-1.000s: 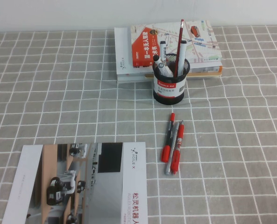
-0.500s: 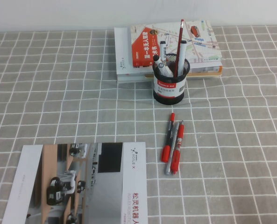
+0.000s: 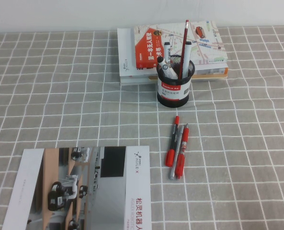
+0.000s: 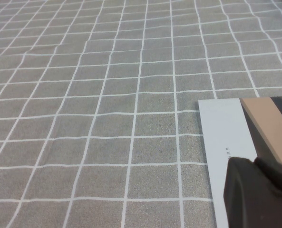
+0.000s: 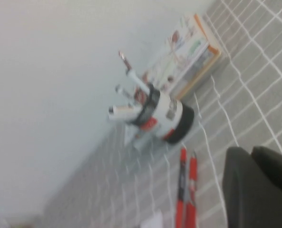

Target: Put the pen into the pen holder

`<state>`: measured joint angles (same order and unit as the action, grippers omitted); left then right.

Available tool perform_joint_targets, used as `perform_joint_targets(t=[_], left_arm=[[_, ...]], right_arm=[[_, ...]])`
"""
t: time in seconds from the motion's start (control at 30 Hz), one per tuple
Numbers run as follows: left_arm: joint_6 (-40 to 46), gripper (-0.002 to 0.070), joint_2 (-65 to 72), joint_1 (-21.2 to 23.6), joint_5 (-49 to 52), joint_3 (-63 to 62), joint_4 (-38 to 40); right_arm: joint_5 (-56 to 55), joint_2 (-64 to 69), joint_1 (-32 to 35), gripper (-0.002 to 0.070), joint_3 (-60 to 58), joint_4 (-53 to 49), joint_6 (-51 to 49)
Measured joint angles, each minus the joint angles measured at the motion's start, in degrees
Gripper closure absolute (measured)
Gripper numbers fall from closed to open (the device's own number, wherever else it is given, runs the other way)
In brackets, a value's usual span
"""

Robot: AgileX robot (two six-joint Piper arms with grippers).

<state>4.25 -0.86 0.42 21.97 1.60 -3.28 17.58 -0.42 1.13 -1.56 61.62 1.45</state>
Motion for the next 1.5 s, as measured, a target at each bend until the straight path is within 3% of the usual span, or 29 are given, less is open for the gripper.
perform_joint_targets(t=[0.1, 0.2, 0.43, 0.67, 0.8, 1.03, 1.17, 1.5], left_arm=[[0.0, 0.0678, 0.0, 0.0, 0.0, 0.0, 0.0], [0.0, 0.0678, 0.0, 0.0, 0.0, 0.0, 0.0], [0.0, 0.0678, 0.0, 0.0, 0.0, 0.0, 0.0], [0.0, 0.0678, 0.0, 0.1, 0.0, 0.0, 0.0], [0.0, 0.0678, 0.0, 0.1, 0.0, 0.0, 0.0], [0.0, 0.0678, 0.0, 0.1, 0.0, 0.0, 0.0], [0.0, 0.0678, 0.0, 0.1, 0.0, 0.0, 0.0], [0.0, 0.0678, 0.0, 0.1, 0.0, 0.0, 0.0]], right_arm=[[4.66, 0.14, 0.0, 0.0689, 1.64, -2.85, 3.68], [11.14, 4.39, 0.0, 0.0689, 8.22, -12.87, 4.49], [34.63, 28.95, 0.0, 0.0689, 29.56, -34.89, 3.35], [51.07, 51.95, 0.0, 0.0688, 49.04, -42.34, 5.67], [52.39, 62.48, -3.1, 0.0689, 56.87, -46.47, 3.79], [52.76, 76.36, -20.4, 0.0688, 66.44, -63.33, -11.61], [52.76, 84.72, -27.93, 0.0688, 72.32, -68.69, -15.38], [52.65, 99.07, -30.97, 0.0688, 84.02, -64.41, -18.7]])
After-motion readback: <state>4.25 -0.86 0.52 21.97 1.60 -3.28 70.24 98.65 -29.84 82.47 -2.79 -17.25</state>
